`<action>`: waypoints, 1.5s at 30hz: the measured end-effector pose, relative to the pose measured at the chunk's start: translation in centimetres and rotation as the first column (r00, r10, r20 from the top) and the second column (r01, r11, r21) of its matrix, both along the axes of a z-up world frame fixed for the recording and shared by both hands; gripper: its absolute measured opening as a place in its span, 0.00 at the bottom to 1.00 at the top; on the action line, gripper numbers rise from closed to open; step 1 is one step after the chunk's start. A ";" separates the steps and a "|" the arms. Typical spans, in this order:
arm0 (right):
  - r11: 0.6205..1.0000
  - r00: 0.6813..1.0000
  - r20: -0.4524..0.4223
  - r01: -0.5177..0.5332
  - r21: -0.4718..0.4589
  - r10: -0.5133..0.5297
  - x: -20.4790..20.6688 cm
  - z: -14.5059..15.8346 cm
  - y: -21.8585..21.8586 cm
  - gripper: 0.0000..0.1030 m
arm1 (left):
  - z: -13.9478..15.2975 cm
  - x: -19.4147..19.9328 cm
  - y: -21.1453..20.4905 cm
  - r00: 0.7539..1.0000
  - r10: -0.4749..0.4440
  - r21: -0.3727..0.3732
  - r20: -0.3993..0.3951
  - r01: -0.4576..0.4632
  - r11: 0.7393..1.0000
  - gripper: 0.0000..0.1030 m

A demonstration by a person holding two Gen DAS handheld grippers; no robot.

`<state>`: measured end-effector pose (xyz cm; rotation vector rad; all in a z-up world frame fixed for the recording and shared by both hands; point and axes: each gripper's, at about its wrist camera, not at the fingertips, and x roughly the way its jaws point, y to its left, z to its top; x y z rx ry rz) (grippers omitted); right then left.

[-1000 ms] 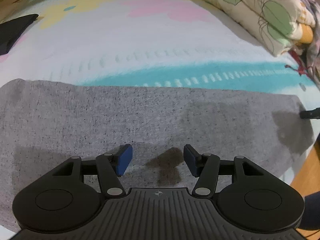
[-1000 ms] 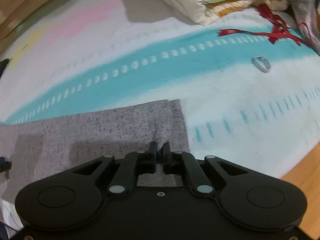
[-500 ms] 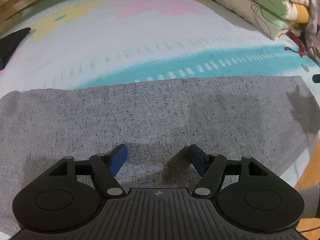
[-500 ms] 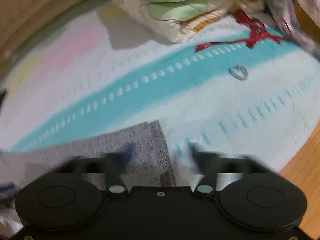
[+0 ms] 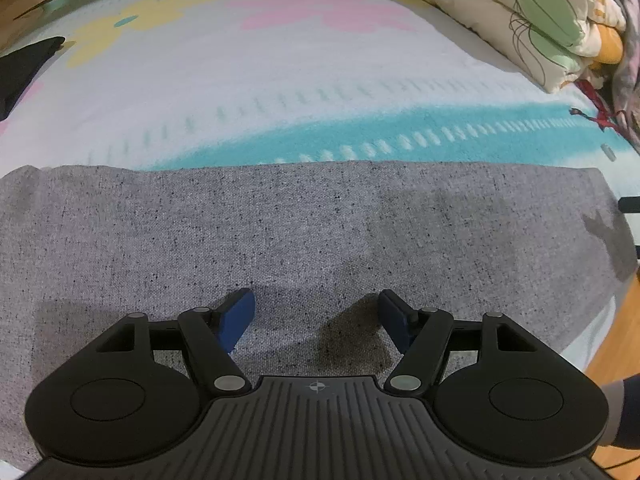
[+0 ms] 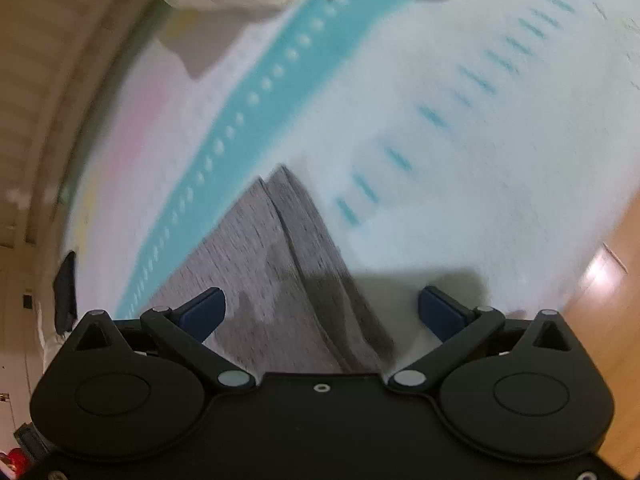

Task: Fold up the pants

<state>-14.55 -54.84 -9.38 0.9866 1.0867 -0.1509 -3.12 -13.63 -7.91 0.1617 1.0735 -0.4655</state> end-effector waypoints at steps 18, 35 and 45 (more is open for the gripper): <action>0.982 0.981 0.058 -0.187 0.034 0.185 1.9 0.8 2.4 1.00 | 0.1 0.5 0.2 0.999 0.028 -0.026 -0.029 -0.029 0.999 0.65; 0.973 0.964 0.139 -0.229 -0.010 0.229 2.8 4.0 5.2 0.20 | 1.3 0.4 0.5 0.999 0.042 -0.093 -0.032 -0.045 0.995 0.65; 0.982 0.951 0.245 -0.172 -0.080 0.186 1.5 11.5 6.3 0.19 | -0.3 0.0 -1.5 0.997 -0.054 -0.101 -0.054 0.049 0.994 0.64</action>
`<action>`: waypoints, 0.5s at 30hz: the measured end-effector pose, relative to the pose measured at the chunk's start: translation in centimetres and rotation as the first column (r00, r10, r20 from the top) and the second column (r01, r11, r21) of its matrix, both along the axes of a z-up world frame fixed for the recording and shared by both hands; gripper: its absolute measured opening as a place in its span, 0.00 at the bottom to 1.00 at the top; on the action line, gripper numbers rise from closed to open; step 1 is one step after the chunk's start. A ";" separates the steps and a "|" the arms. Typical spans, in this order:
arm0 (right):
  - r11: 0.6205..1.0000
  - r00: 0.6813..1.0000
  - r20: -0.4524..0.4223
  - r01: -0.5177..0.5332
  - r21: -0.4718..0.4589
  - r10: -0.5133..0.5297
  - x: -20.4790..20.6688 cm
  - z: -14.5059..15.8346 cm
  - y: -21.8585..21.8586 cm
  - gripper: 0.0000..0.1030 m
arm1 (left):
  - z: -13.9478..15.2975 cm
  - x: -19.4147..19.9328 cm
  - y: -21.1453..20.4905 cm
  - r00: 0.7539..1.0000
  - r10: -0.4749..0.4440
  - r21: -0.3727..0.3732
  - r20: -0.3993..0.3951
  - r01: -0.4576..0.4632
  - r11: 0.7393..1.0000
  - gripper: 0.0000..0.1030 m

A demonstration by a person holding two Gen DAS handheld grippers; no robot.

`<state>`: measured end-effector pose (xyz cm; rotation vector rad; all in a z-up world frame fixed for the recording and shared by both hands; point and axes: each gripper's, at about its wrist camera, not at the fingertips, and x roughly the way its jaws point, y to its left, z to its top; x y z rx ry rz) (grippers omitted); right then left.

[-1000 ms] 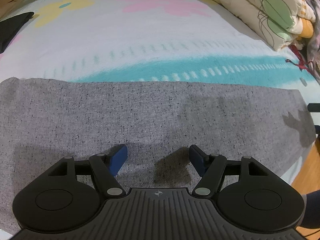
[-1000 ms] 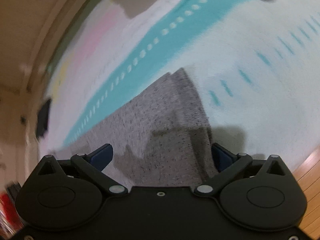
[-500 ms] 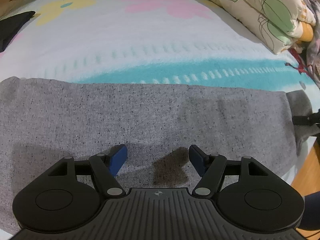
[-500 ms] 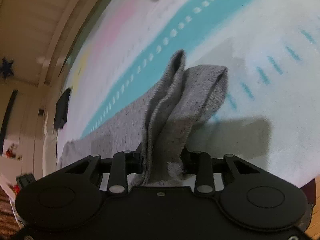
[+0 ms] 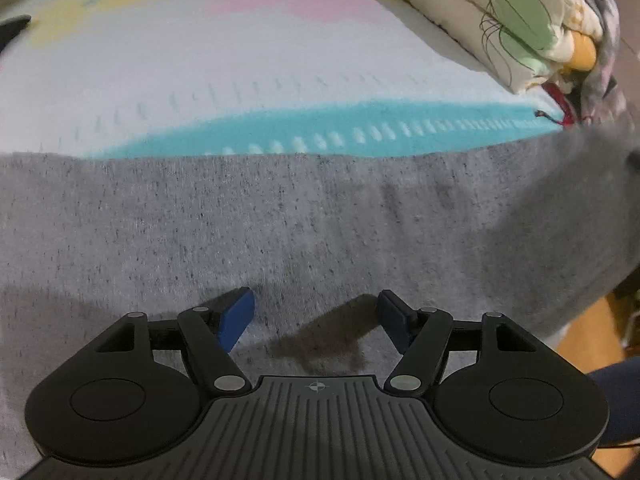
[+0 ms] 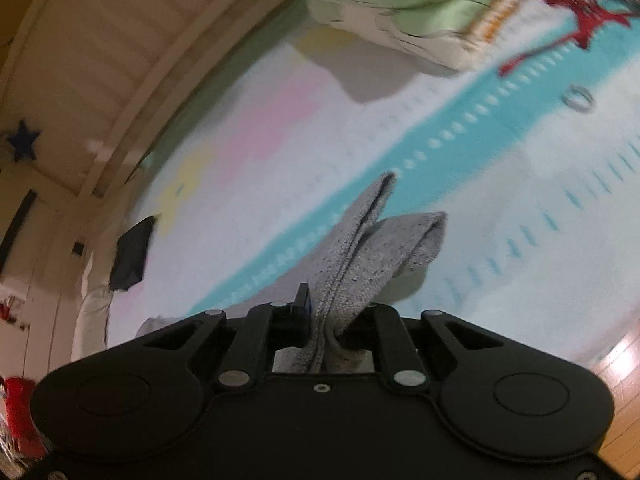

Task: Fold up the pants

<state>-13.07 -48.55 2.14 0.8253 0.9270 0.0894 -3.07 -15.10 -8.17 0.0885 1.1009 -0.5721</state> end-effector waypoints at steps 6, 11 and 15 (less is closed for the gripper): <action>0.985 0.981 0.093 -0.173 -0.007 0.173 3.9 4.0 8.6 0.19 | 2.5 1.2 3.1 0.995 0.096 -0.013 0.023 -0.096 0.995 0.64; 0.938 0.932 0.109 -0.345 -0.012 0.344 7.8 4.2 17.2 0.19 | 4.3 3.2 10.3 0.937 0.345 -0.063 0.047 -0.342 0.938 0.64; 0.879 0.878 0.049 -0.475 -0.033 0.476 10.9 1.1 25.0 0.19 | 4.4 4.0 15.9 0.857 0.515 -0.100 0.022 -0.511 0.854 0.64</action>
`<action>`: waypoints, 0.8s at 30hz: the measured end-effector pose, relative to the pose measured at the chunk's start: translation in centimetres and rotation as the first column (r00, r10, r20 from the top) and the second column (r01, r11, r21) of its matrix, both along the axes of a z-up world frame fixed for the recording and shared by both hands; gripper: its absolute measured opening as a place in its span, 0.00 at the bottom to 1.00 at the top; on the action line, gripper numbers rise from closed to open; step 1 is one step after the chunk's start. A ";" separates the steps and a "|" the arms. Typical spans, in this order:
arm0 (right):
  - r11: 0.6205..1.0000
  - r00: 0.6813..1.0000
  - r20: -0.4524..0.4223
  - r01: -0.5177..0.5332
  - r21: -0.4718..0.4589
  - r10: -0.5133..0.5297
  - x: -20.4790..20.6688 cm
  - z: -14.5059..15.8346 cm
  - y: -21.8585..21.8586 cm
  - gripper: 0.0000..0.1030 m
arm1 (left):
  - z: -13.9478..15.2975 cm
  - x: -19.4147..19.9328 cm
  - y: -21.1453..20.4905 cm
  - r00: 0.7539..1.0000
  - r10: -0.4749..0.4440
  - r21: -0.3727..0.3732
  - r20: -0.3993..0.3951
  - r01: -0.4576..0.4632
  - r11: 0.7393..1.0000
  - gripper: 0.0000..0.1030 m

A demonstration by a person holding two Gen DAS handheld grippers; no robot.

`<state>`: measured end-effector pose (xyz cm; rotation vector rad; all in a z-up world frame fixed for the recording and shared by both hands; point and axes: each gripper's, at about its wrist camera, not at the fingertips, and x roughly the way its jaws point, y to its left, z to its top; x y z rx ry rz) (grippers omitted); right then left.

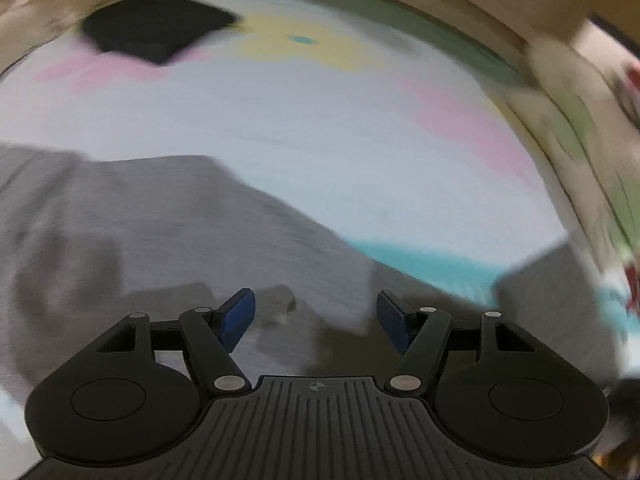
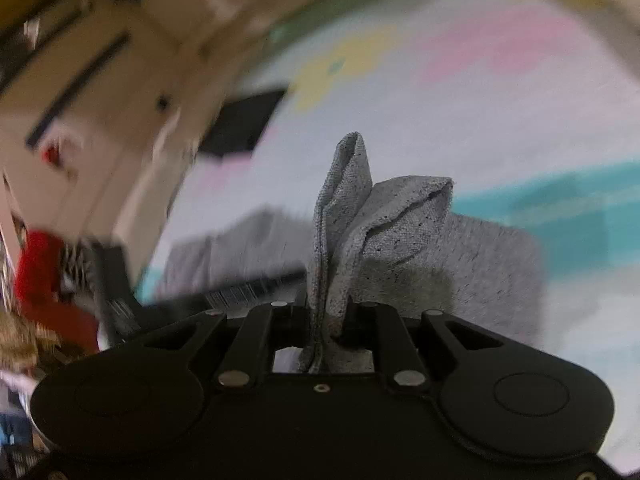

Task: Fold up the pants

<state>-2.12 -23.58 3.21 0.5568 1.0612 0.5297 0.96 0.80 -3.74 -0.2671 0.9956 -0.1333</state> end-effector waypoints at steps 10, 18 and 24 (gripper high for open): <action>0.982 0.985 -0.051 -0.167 -0.085 0.163 2.3 -6.7 11.3 0.39 | 0.0 0.2 4.4 0.994 0.106 -0.032 -0.002 -0.106 0.994 0.64; 0.958 0.978 0.066 -0.180 -0.225 0.199 0.2 -2.8 8.3 0.94 | 0.8 -1.3 4.2 0.999 0.024 -0.023 0.039 -0.023 0.999 0.64; 0.886 0.991 0.045 -0.094 -0.455 0.129 0.3 -4.6 5.7 0.99 | -1.7 -1.7 2.4 0.995 -0.087 -0.039 -0.055 0.085 0.996 0.64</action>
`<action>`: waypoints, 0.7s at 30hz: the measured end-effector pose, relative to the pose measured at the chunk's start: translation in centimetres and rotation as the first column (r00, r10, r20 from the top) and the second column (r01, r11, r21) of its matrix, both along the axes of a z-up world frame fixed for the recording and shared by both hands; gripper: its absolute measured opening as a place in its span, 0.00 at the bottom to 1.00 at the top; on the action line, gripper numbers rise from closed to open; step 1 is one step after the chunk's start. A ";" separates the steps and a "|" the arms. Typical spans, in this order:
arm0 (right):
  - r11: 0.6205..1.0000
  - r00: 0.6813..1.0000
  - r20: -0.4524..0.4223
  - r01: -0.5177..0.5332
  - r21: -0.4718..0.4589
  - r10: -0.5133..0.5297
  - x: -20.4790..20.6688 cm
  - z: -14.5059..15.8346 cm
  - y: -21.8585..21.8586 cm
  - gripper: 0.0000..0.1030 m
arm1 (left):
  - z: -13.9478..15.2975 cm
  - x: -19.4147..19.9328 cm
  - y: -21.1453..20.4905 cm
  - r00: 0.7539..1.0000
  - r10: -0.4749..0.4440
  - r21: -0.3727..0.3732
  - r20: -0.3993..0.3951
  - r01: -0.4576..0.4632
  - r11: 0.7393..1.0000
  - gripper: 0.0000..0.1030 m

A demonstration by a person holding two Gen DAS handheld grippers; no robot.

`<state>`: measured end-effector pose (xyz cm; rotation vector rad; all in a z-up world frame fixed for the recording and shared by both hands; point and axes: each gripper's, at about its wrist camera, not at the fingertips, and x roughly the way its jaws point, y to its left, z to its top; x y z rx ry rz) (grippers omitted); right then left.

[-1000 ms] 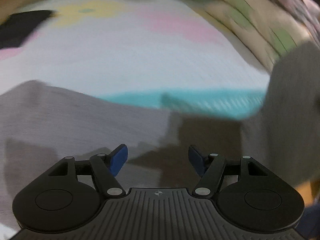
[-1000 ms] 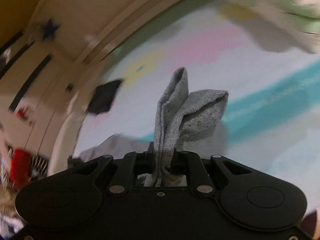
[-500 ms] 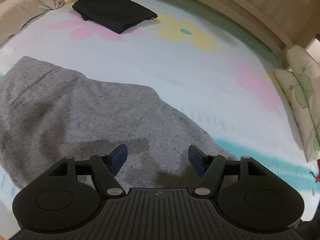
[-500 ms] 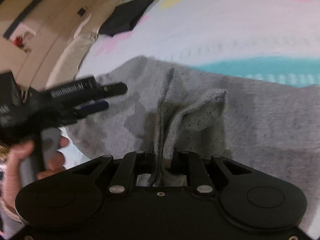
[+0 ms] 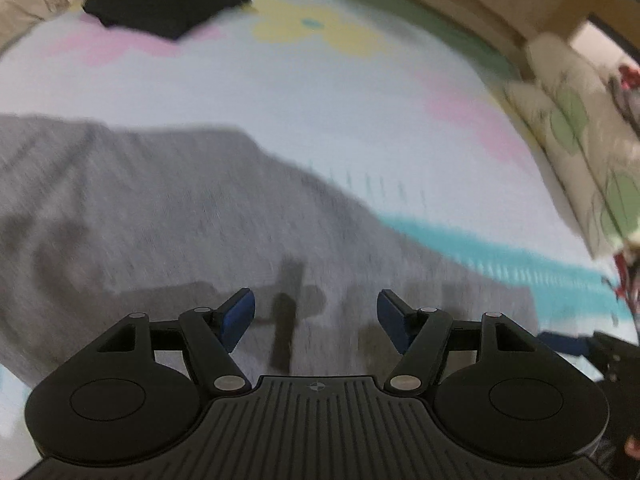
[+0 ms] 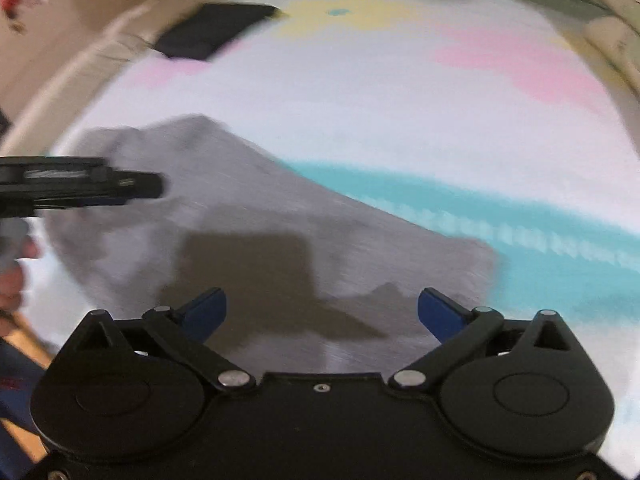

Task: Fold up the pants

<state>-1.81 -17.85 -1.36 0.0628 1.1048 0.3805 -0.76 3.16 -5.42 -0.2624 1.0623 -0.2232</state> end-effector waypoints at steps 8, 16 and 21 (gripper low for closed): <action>0.999 0.998 -0.039 -0.042 -0.031 0.040 -1.7 -3.8 -0.1 0.99 | -2.4 -1.3 -1.0 0.996 -0.083 0.093 -0.042 0.087 0.992 0.71; 0.997 0.996 0.064 -0.058 -0.053 0.062 -3.9 -3.9 0.0 1.00 | -3.1 -1.2 -2.8 0.975 -0.220 0.016 -0.003 0.220 0.975 0.82; 0.998 0.997 0.054 -0.060 -0.036 0.062 -3.8 -3.6 -0.3 1.00 | -3.2 -0.7 -1.6 0.991 -0.130 -0.062 0.006 0.130 0.990 0.24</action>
